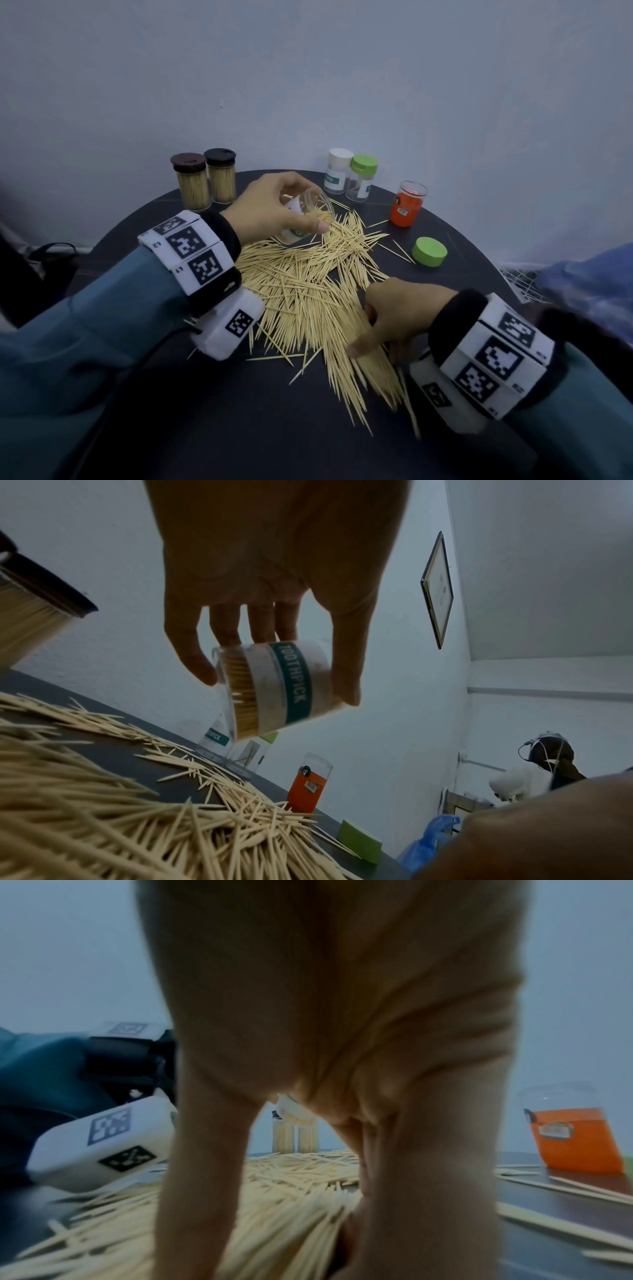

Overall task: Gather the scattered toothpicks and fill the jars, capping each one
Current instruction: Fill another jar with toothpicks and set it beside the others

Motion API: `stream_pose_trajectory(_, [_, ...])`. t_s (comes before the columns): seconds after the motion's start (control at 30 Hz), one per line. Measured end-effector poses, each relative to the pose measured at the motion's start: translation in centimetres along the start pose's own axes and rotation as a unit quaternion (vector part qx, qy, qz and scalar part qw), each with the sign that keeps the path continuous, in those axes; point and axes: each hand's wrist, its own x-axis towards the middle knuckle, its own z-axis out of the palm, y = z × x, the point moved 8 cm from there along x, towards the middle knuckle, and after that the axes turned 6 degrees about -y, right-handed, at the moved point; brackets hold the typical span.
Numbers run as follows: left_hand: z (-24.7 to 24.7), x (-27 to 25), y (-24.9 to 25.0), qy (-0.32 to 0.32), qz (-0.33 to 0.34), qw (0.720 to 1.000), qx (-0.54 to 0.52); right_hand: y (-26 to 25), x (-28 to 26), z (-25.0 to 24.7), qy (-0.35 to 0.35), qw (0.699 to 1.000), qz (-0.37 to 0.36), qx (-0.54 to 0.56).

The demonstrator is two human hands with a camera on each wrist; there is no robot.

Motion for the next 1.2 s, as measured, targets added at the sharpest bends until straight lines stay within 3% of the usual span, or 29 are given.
stream_pose_trajectory(0.2, [-1.0,0.0,-0.3,0.009,-0.005,1.0,-0.025,-0.4,2.1,-2.1,0.01,1.0,-0.001,0.018])
stream_pose_trajectory(0.5, [-1.9,0.4,-0.9,0.02,-0.018,1.0,-0.015,-1.6,3.7,-6.8,0.12,0.992,0.003,0.046])
stream_pose_trajectory(0.67, [-2.0,0.3,-0.5,0.023,-0.014,1.0,-0.011,-0.6,2.5,-7.2,0.181,0.983,0.035,-0.028])
stream_pose_trajectory(0.9, [-1.1,-0.2,0.0,0.01,-0.018,1.0,-0.007,-0.5,0.6,-1.8,-0.003,1.0,0.02,0.011])
stream_pose_trajectory(1.2, [0.0,-0.4,0.2,-0.004,-0.024,1.0,0.015,-0.1,-3.7,2.5,-0.09,0.992,0.017,-0.09])
